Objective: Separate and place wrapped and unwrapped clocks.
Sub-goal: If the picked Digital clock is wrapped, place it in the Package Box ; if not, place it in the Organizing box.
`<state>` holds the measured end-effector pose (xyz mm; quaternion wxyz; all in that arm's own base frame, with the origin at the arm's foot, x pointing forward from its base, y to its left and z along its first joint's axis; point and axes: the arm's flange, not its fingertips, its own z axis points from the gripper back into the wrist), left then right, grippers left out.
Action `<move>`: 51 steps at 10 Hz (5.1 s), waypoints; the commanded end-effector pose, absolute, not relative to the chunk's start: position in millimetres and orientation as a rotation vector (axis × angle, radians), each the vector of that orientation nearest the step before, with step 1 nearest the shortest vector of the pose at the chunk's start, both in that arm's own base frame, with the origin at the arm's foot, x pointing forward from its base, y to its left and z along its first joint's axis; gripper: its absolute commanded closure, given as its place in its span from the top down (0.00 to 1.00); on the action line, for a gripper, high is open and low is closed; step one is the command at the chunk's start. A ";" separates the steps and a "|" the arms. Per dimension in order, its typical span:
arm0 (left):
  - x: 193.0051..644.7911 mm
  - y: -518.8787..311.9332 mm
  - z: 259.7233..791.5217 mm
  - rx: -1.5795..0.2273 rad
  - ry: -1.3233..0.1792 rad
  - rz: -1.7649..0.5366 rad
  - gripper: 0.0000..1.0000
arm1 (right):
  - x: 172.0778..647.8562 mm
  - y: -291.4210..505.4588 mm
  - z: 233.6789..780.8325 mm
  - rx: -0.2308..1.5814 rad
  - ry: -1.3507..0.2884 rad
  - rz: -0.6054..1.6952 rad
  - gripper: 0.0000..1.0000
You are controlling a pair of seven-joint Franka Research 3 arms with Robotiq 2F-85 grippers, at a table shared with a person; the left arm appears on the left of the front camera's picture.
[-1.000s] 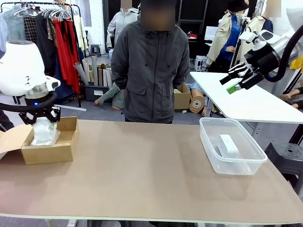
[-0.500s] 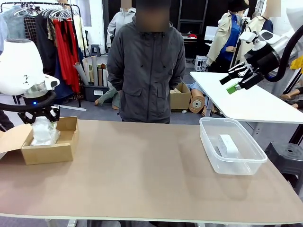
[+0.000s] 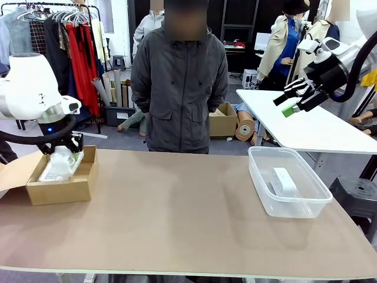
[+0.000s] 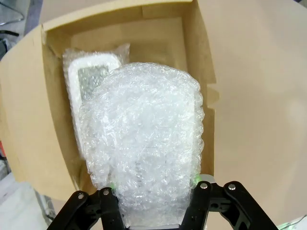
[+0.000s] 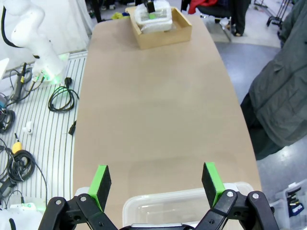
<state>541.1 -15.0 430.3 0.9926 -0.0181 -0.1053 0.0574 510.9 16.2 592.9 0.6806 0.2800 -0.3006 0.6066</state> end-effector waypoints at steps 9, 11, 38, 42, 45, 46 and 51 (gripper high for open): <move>559.4 -5.5 415.0 -0.093 -0.239 0.051 0.00 | 510.0 15.5 593.6 0.616 -0.677 1.387 1.00; 564.4 -5.9 411.3 -0.103 -0.241 0.030 0.00 | 510.0 15.5 593.6 0.616 -0.677 1.387 1.00; 578.0 -19.8 390.4 -0.055 -0.246 0.045 1.00 | 510.0 15.5 593.6 0.616 -0.677 1.387 1.00; 578.0 -19.8 390.4 -0.055 -0.246 0.045 1.00 | 510.0 15.5 593.6 0.616 -0.677 1.387 1.00; 578.0 -19.8 390.4 -0.055 -0.246 0.045 1.00 | 510.0 15.5 593.6 0.616 -0.677 1.387 1.00; 577.1 -20.8 390.8 -0.048 -0.240 0.039 1.00 | 510.0 15.5 593.6 0.616 -0.677 1.387 1.00; 590.3 -12.0 460.3 -0.398 -0.117 -0.230 1.00 | 510.0 15.5 593.6 0.616 -0.677 1.387 1.00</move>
